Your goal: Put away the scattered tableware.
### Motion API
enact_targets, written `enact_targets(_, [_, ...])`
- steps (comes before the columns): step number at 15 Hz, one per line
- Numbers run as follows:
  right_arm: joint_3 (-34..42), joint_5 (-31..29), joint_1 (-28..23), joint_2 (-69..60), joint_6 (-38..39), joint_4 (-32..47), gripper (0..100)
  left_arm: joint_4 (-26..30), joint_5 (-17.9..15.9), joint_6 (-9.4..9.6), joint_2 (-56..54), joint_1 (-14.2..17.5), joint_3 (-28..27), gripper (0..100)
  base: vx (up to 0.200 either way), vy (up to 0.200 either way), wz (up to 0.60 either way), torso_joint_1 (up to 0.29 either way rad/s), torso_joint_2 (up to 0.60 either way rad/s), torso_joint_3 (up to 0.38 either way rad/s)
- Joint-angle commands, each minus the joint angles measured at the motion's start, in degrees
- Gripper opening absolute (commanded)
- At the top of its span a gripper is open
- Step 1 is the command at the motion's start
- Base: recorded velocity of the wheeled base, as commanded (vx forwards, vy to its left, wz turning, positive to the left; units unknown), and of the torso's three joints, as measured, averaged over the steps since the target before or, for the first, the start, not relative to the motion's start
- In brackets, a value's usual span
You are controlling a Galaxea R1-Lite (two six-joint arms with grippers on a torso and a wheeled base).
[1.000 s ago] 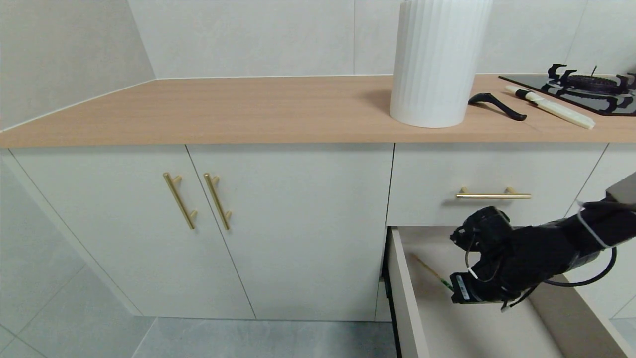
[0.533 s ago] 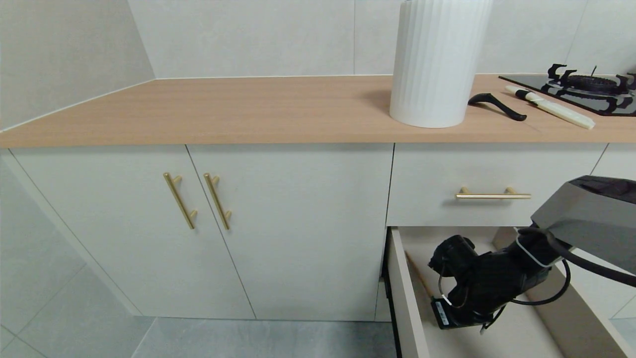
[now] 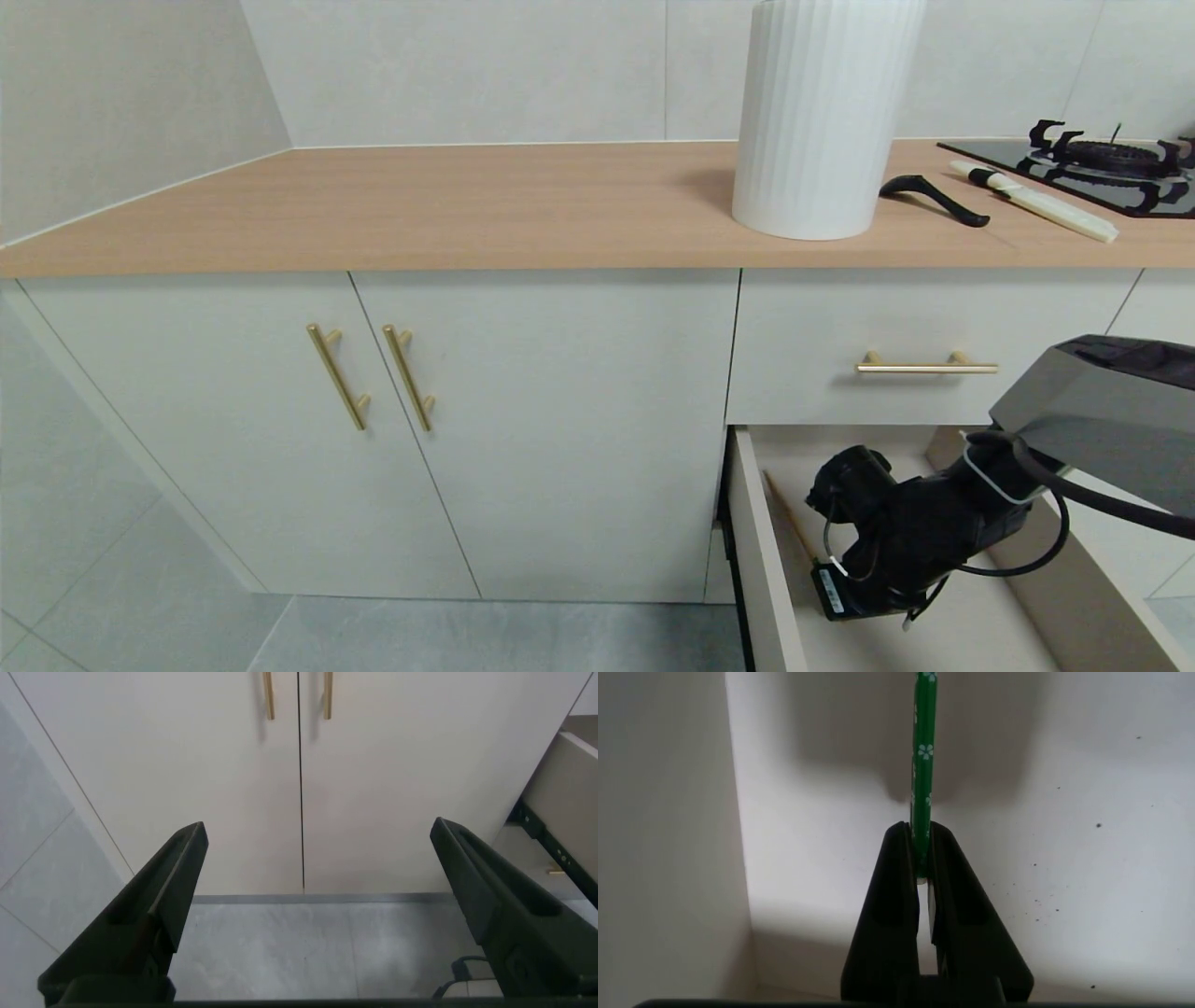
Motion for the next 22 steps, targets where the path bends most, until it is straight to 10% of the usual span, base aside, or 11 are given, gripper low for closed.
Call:
enact_targets(1, [0.0, -0.2, -0.1, -0.1, 0.0, 0.0, 0, 0.0, 0.0, -0.02, 0.0, 0.0, 0.0, 100, 0.000, 0.000, 0.00, 0.000, 0.00, 0.000])
enact_targets(8, [0.0, -2.3, -0.2, 0.7, 0.0, 0.0, 0, 0.0, 0.0, -0.02, 0.0, 0.0, 0.0, 100, 0.000, 0.000, 0.00, 0.000, 0.00, 0.000])
enact_targets(9, [0.0, -2.3, -0.2, 0.8, 0.0, 0.0, 100, 0.0, 0.0, -0.02, 0.0, 0.0, 0.0, 100, 0.000, 0.000, 0.00, 0.000, 0.00, 0.000])
enact_targets(22, [4.7, -5.4, 0.7, -22.0, 0.0, 0.2, 100, 0.0, 0.0, -0.02, 0.0, 0.0, 0.0, 100, 0.000, 0.000, 0.00, 0.000, 0.00, 0.000])
